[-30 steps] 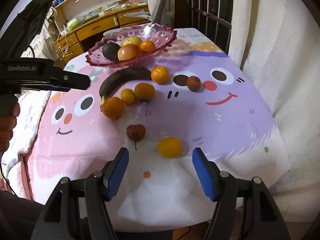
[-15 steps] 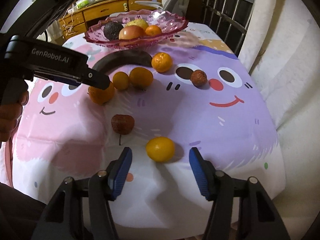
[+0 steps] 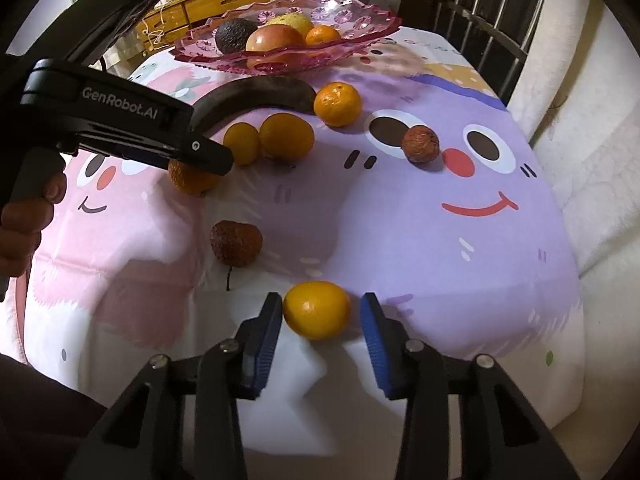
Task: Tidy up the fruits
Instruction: 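Grasp a mandarin beside the banana with the left gripper while the right gripper grasps a small mandarin, then lift the mandarin with the left gripper while the right gripper lifts its small mandarin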
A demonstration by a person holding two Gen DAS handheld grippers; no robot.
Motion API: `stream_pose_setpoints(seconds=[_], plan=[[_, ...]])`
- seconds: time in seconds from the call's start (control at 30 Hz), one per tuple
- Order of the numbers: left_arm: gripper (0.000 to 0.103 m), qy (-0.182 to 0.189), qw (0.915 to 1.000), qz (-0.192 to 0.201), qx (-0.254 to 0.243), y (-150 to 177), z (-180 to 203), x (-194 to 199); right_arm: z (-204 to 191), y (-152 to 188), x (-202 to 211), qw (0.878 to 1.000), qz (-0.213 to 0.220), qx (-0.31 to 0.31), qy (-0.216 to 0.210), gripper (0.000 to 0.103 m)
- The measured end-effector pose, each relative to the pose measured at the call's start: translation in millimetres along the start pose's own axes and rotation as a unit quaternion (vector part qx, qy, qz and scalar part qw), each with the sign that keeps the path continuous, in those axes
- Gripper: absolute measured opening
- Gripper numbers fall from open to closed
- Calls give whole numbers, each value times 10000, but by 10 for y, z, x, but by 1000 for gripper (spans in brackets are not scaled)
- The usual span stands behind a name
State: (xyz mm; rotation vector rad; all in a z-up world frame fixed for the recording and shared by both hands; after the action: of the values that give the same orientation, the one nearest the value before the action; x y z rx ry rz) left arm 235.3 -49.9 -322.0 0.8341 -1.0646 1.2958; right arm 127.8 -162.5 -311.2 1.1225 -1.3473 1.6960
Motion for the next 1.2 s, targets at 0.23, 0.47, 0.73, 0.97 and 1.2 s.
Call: stream_pose_setpoints(seconds=[0.23,0.47,0.73,0.97,1.2], plan=[[55,-11,10000,64,13,-3,-39,-1,-23,-27,-19,9999,-5,82,-92,36],[44,79,9998,110,-178,20,36,2,-35,-2,-8,9999,-37,-33,-94,36],[43,-4,9994,92,-341,75,17,18,-100,81,22,9994,-63,-292,-159,36],[43,46,9993,70,-378,250,-117,89,-200,142,79,9965,-15,-722,-417,36],[43,23,9994,198,-277,342,-313,231,-246,84,182,9958,71,-822,-404,36]])
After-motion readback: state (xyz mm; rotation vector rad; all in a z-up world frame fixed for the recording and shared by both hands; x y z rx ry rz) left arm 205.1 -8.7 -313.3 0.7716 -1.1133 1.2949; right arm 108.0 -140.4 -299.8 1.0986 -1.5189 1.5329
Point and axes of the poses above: each gripper's, at about its wrist camera, not at the fingertips, and x roughly against the way its jaws point, z to its right, y to its underside, the point moved 8 cm from there along -x, roughly the way its jaws point, and after that the axes turned 12 degrees about x, right-handed, at the moved point
